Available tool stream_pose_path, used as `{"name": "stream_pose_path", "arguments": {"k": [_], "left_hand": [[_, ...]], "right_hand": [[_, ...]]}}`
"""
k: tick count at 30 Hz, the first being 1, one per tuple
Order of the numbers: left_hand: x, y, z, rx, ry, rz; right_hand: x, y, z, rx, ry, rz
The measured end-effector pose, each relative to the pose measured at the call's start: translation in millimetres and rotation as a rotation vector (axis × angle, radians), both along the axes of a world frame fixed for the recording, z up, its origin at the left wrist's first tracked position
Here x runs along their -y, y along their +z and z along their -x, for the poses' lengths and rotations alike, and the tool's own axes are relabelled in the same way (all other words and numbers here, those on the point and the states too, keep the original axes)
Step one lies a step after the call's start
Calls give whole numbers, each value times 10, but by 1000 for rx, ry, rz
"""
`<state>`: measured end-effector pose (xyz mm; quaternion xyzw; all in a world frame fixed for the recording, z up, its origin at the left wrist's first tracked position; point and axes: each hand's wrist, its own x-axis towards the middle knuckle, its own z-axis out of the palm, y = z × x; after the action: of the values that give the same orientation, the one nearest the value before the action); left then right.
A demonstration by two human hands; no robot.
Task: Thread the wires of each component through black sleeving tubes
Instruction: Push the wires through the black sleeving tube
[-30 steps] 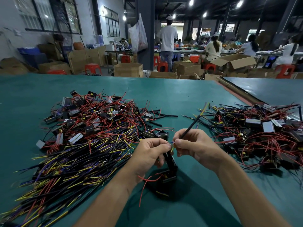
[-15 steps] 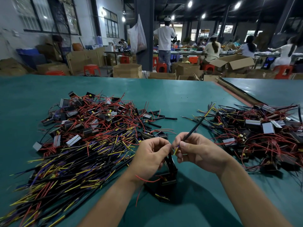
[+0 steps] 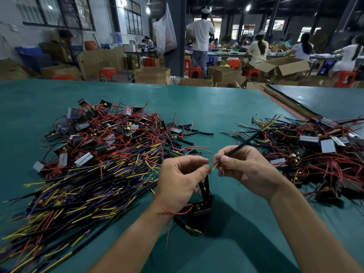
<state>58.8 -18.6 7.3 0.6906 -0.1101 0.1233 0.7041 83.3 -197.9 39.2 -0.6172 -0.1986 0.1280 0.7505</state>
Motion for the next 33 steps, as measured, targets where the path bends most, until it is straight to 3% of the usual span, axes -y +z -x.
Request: {"name": "stream_pose_path", "arguments": {"k": [9, 14, 33], "left_hand": [[-25, 58, 2, -63, -36, 64], [-17, 51, 26, 3, -46, 57], [-45, 174, 49, -115, -157, 43]], "right_hand": [[5, -24, -28, 22, -19, 98], [-9, -32, -14, 48, -4, 106], [-74, 54, 27, -39, -16, 140]]}}
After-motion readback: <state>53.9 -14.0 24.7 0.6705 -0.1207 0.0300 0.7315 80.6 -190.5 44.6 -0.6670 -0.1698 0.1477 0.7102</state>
